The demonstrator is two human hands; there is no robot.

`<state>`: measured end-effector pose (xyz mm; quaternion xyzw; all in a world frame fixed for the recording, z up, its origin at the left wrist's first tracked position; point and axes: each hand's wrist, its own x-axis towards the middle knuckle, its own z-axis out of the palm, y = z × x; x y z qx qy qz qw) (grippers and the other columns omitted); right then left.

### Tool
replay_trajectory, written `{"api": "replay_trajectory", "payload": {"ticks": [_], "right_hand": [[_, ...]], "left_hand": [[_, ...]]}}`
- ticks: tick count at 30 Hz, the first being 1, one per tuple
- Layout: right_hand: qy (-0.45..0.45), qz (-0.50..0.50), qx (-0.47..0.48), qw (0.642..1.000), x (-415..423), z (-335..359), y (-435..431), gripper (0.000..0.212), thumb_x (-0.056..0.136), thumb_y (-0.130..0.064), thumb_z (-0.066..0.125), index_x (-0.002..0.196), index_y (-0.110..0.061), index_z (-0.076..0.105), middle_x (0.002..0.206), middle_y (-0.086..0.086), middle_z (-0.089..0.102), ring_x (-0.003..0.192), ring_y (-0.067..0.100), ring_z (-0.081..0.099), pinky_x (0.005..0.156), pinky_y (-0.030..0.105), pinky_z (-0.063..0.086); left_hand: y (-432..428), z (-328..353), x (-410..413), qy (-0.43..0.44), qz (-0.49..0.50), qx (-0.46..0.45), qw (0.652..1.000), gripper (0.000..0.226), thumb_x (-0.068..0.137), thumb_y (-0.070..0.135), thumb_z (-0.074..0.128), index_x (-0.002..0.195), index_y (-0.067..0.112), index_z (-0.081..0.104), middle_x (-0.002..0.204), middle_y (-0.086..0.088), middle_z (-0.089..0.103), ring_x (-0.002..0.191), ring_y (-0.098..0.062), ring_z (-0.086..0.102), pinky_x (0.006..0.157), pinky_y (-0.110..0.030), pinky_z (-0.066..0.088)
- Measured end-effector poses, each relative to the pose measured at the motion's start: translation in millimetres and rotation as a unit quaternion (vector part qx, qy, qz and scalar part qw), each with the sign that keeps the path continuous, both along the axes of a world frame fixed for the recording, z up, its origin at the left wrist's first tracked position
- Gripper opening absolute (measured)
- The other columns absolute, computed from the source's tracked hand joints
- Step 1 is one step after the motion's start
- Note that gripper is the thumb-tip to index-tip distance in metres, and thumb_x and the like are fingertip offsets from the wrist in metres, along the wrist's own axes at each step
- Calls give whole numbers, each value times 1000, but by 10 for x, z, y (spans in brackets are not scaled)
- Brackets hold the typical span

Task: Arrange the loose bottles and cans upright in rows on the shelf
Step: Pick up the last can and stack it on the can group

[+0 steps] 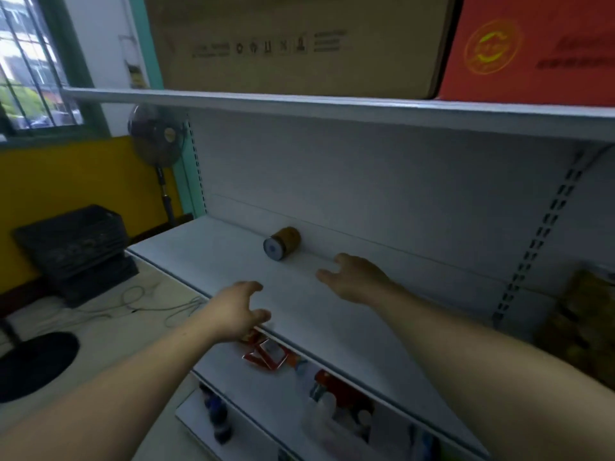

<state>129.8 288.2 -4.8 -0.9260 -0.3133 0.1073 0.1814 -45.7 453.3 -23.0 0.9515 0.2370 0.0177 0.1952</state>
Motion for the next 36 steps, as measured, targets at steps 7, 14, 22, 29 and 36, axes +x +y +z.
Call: {"api": "replay_trajectory", "payload": {"ticks": [7, 14, 22, 29, 36], "right_hand": [[100, -43, 26, 994, 462, -266, 1079, 91, 84, -65, 50, 149, -9, 20, 152, 13, 32, 133, 31, 38, 99, 36, 35], [196, -211, 155, 945, 764, -493, 2011, 90, 80, -60, 60, 143, -4, 25, 143, 17, 41, 122, 33, 46, 80, 31, 36], [181, -373, 197, 888, 808, -780, 2758, 81, 85, -56, 54, 144, -9, 21, 139, 18, 43, 123, 37, 46, 101, 41, 38], [51, -302, 12, 952, 103, -753, 2139, 84, 79, -51, 62, 145, -18, 22, 127, 15, 44, 112, 37, 50, 87, 39, 43], [168, -410, 189, 876, -425, -625, 1236, 84, 68, -29, 78, 139, -21, 34, 99, -5, 50, 79, 12, 54, 58, 27, 47]], "left_hand": [[1027, -351, 437, 22, 17, -2, 1000, 67, 85, 51, 57, 142, 21, 35, 148, -4, 35, 131, -22, 38, 107, -33, 31], [1965, -756, 938, 47, -72, 73, 994, 75, 84, 70, 38, 146, 30, 23, 157, 2, 13, 144, -21, 8, 115, -51, 10], [2422, -1199, 1109, 14, -144, 97, 985, 90, 67, 86, 10, 143, 39, 15, 157, 11, 5, 143, -14, -4, 109, -60, -5], [2412, -1145, 1087, 8, -172, 91, 981, 77, 78, 75, 25, 142, 33, 23, 157, 3, 11, 144, -22, 0, 108, -62, 0], [1682, -1013, 1009, 6, -338, 20, 941, 63, 82, 62, 42, 135, 30, 41, 154, 3, 22, 142, -21, 12, 110, -55, 4]]}}
